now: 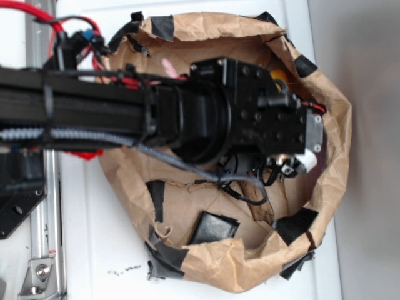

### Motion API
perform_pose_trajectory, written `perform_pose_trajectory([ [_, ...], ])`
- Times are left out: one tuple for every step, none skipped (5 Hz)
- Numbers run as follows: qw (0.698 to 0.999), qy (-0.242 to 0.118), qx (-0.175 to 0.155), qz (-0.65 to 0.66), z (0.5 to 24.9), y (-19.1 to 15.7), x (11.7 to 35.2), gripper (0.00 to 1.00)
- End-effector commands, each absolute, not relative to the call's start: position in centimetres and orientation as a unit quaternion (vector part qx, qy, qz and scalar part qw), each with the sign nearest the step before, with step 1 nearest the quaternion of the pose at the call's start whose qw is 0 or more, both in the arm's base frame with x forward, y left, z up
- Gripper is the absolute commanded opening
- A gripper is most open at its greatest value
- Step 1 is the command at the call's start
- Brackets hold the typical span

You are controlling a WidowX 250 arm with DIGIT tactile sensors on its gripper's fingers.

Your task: Grab the blue block.

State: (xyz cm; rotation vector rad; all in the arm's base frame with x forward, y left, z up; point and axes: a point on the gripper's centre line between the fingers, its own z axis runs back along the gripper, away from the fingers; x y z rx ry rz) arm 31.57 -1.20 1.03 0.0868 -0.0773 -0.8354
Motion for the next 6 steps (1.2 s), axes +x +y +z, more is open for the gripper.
perform_pose_trajectory([
  [0.942,-0.083,-0.036,-0.322,4.0,-0.5,29.6,0.0],
  [0.956,-0.122,-0.047,-0.263,8.9,-0.5,28.7,0.0],
  [0.979,-0.103,0.033,-0.172,13.7,-2.1,27.9,0.0],
  [0.989,-0.08,0.066,-0.107,15.5,-3.3,28.0,0.0],
  [0.992,-0.081,0.05,-0.085,15.5,-3.5,27.7,0.0],
  [0.992,-0.09,0.04,-0.076,15.5,-3.5,27.6,0.0],
])
